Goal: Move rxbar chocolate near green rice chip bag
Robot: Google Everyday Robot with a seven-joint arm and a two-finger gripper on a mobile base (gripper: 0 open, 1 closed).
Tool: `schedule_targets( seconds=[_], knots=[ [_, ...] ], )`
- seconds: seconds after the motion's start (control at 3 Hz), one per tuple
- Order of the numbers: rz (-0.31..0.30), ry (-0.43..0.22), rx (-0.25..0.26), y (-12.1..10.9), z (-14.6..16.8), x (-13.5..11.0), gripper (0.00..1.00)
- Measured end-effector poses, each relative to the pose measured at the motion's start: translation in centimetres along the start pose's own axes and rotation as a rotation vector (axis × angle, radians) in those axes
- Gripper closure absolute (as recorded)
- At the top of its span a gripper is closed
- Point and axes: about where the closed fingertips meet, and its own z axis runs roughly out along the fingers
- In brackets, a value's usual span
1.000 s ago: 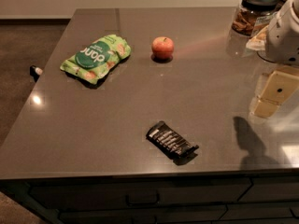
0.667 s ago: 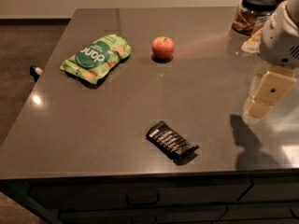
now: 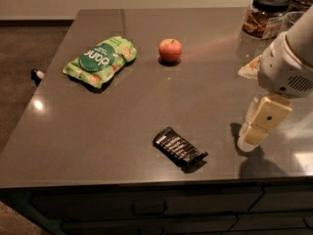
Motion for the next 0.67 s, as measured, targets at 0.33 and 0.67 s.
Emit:
schedule_targets(
  seconds=[0.33,0.67],
  knots=[
    [-0.006,-0.078,-0.020,2.7,2.4,-2.0,0.00],
    [-0.025,-0.142,-0.026,4.9,5.2,-5.8,0.00]
  ],
)
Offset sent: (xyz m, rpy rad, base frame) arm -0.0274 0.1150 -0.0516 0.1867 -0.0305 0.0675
